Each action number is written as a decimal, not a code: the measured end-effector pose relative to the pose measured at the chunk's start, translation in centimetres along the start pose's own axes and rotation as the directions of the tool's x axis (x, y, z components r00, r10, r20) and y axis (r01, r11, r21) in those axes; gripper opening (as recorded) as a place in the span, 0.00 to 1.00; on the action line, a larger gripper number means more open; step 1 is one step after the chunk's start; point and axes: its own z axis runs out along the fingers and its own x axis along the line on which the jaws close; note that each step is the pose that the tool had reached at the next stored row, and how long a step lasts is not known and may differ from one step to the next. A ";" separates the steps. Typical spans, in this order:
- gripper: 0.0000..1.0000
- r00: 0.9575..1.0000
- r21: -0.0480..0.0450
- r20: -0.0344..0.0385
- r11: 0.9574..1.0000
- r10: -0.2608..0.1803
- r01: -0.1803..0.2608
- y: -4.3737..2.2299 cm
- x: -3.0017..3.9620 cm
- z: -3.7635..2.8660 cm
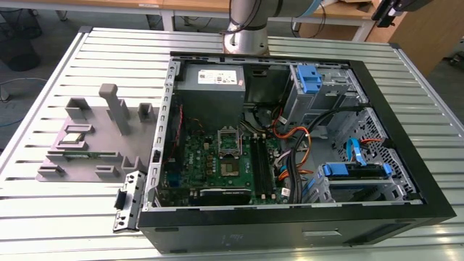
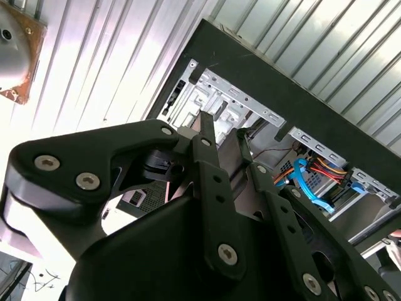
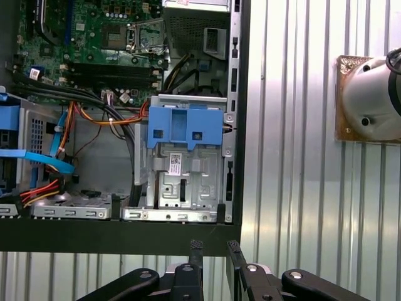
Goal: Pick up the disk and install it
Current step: 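Insert the second disk wire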
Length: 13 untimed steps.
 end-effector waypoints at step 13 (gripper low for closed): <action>0.29 1.000 0.000 0.000 1.000 0.000 0.000 0.06 0.75 0.06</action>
